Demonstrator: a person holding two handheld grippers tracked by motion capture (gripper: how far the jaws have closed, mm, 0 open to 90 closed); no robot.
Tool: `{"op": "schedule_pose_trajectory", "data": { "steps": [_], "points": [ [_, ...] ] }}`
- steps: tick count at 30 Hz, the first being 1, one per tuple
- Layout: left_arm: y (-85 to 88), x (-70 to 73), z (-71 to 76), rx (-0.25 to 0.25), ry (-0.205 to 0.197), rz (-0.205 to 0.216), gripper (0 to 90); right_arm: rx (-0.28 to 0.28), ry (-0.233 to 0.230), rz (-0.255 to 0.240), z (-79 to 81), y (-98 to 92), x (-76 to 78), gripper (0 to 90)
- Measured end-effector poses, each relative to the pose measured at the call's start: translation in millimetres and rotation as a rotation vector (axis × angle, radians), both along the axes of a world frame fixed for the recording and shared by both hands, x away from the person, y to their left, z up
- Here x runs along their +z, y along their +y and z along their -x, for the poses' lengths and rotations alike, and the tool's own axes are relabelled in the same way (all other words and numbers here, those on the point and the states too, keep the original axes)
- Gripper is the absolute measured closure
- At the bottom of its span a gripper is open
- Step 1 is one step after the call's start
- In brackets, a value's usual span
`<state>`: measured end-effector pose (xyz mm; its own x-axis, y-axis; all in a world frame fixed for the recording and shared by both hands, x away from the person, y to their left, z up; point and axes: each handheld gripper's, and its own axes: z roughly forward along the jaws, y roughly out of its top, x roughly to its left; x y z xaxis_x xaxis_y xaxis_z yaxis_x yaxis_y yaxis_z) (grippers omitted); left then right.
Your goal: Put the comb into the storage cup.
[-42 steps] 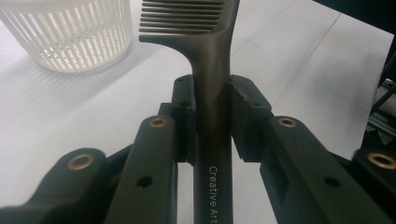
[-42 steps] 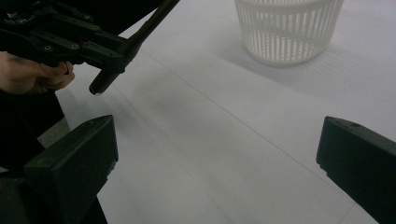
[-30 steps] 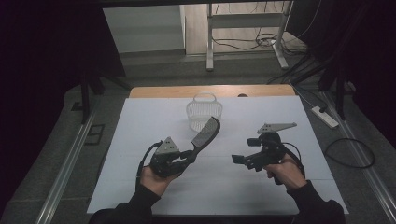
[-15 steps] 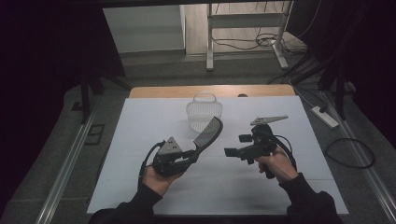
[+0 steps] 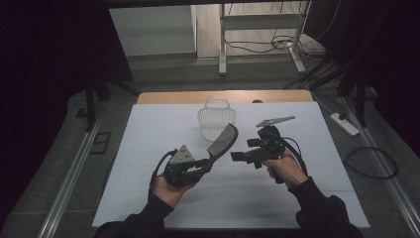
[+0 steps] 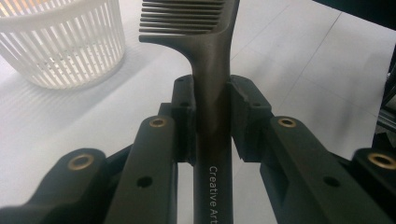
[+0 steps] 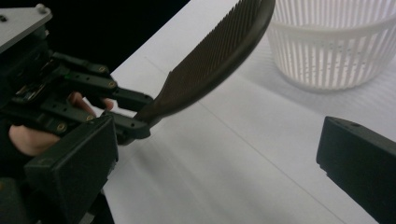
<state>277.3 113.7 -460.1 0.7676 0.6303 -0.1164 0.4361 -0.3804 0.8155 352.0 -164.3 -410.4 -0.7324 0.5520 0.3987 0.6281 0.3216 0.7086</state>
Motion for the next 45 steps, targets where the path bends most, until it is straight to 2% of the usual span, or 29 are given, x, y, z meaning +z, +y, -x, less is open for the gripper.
{"op": "schedule_pose_trajectory", "data": {
  "steps": [3, 12, 18, 27, 31, 34, 37, 41, 45],
  "points": [
    [-0.6, 0.2, -0.3, -0.001, -0.005, 0.000, 72.2, -0.011, -0.002, 0.008, -2.5, 3.7, 2.0, 0.0],
    [-1.9, 0.6, -0.3, -0.001, -0.012, 0.003, 72.2, -0.003, 0.035, -0.028, -13.8, 14.7, 3.2, 0.0],
    [-1.7, 1.0, 0.1, 0.000, -0.016, 0.004, 72.2, -0.007, 0.057, -0.034, -19.5, 23.6, 3.7, 0.0],
    [-1.0, 1.4, 0.6, 0.005, -0.021, 0.005, 72.2, 0.010, 0.063, -0.017, -22.9, 37.0, 4.5, 0.0],
    [-0.9, 1.5, 0.9, 0.009, -0.024, 0.005, 72.2, 0.019, 0.057, 0.022, -22.6, 40.7, 4.7, 0.9],
    [-1.3, 1.4, 1.3, 0.012, -0.026, 0.003, 72.2, 0.001, 0.050, 0.024, -22.4, 39.7, 5.2, 12.3],
    [-1.0, 1.7, 1.5, 0.023, -0.029, -0.002, 72.2, -0.010, 0.071, -0.016, -24.1, 36.0, 5.7, 30.3],
    [-0.3, 1.4, 1.2, 0.037, -0.031, -0.005, 72.2, 0.004, 0.107, -0.077, -26.7, 31.6, 6.5, 49.9],
    [0.2, 1.8, 1.5, 0.042, -0.034, -0.006, 72.2, 0.002, 0.124, -0.102, -27.9, 28.7, 6.4, 63.2]
  ]
}}
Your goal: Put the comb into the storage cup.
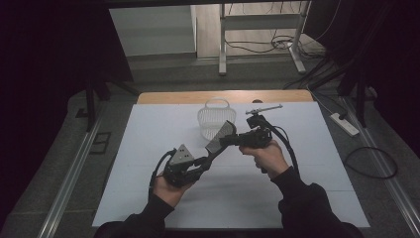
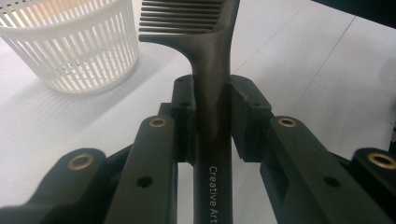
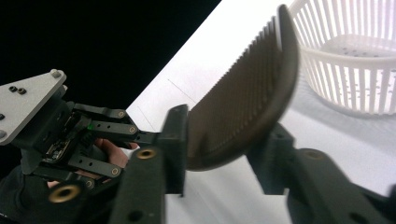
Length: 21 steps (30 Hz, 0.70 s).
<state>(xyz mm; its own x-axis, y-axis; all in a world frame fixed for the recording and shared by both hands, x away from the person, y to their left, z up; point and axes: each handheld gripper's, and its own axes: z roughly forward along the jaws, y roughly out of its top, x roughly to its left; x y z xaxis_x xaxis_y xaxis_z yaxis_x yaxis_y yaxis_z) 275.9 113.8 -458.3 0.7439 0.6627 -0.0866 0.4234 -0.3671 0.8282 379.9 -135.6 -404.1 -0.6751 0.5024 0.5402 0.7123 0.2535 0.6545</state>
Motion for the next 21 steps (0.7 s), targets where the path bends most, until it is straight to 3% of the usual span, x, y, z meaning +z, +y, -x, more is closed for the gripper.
{"op": "schedule_pose_trajectory", "data": {
  "steps": [3, 8, 16, 21],
  "points": [
    [-0.2, -0.4, -0.1, -0.001, 0.000, 0.002, 72.2, -0.007, 0.014, -0.023, -1.1, -2.8, -1.1, 71.5],
    [-1.7, -2.6, -1.0, -0.006, -0.002, -0.015, 72.0, 0.020, 0.124, -0.160, -5.5, -8.3, -6.8, 82.9],
    [0.2, -3.9, -2.7, -0.005, -0.003, -0.013, 69.9, 0.026, 0.077, -0.151, -0.2, -4.6, -4.5, 83.6],
    [4.3, -4.1, -4.3, 0.015, 0.018, -0.009, 58.1, 0.031, 0.040, -0.150, 1.8, -4.2, -2.4, 83.5]
  ]
}}
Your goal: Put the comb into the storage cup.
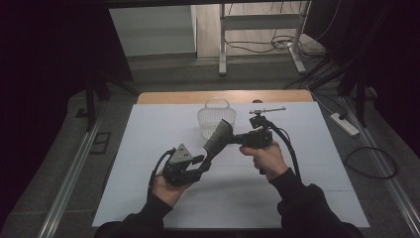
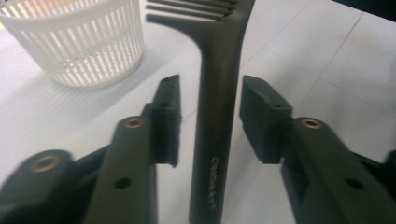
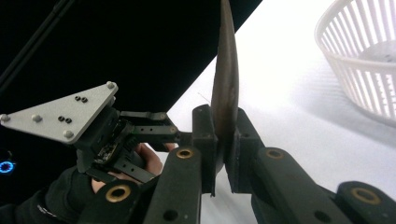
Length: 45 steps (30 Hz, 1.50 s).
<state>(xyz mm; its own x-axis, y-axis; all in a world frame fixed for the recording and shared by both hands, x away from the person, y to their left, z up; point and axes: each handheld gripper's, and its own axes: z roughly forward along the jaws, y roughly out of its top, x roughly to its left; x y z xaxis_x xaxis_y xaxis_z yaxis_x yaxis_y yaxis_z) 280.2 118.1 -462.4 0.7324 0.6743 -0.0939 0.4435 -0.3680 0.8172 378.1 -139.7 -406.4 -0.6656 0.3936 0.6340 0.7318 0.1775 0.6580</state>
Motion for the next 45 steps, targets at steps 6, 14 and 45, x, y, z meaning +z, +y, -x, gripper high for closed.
{"op": "schedule_pose_trajectory", "data": {
  "steps": [6, 14, 45],
  "points": [
    [4.8, -1.2, -1.5, 0.019, 0.034, 0.014, 37.0, -0.010, -0.026, 0.010, 0.9, -2.2, 2.9, 83.5],
    [14.6, -4.8, -0.4, 0.011, 0.092, 0.066, 17.3, -0.042, -0.053, 0.015, 2.4, -4.7, 7.5, 83.5],
    [70.5, -5.7, 28.4, 0.070, 0.122, 0.032, 0.4, -0.088, -0.121, 0.027, -5.2, -9.2, 23.9, 83.5]
  ]
}}
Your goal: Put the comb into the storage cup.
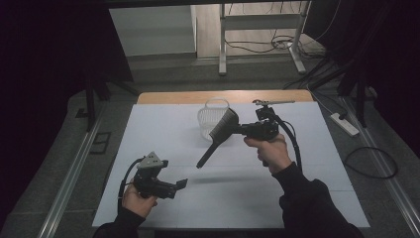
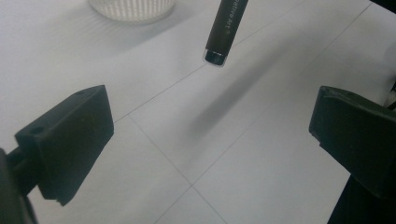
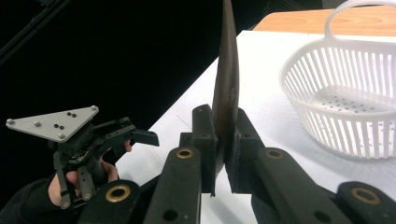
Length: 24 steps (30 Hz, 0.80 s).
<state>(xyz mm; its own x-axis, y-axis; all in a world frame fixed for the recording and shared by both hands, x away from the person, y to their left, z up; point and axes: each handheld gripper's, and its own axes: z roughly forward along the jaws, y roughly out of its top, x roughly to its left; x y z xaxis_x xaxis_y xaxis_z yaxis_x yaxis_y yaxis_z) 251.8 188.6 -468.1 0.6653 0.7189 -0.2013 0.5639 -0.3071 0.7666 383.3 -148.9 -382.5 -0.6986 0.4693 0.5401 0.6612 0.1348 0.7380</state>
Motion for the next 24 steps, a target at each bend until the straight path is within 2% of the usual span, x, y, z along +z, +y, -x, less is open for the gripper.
{"op": "schedule_pose_trajectory", "data": {
  "steps": [9, 17, 24],
  "points": [
    [18.1, -2.8, 11.6, 0.037, 0.010, 0.015, 0.0, -0.012, 0.004, -0.007, -4.5, -0.2, 2.6, 83.4],
    [27.4, -6.8, 17.4, 0.039, 0.030, 0.026, 0.0, -0.035, 0.003, -0.017, -7.6, -0.6, 4.5, 83.5],
    [33.6, -9.3, 24.1, 0.048, 0.024, 0.019, 0.0, -0.055, 0.001, -0.015, -13.3, -0.5, 6.7, 83.5]
  ]
}}
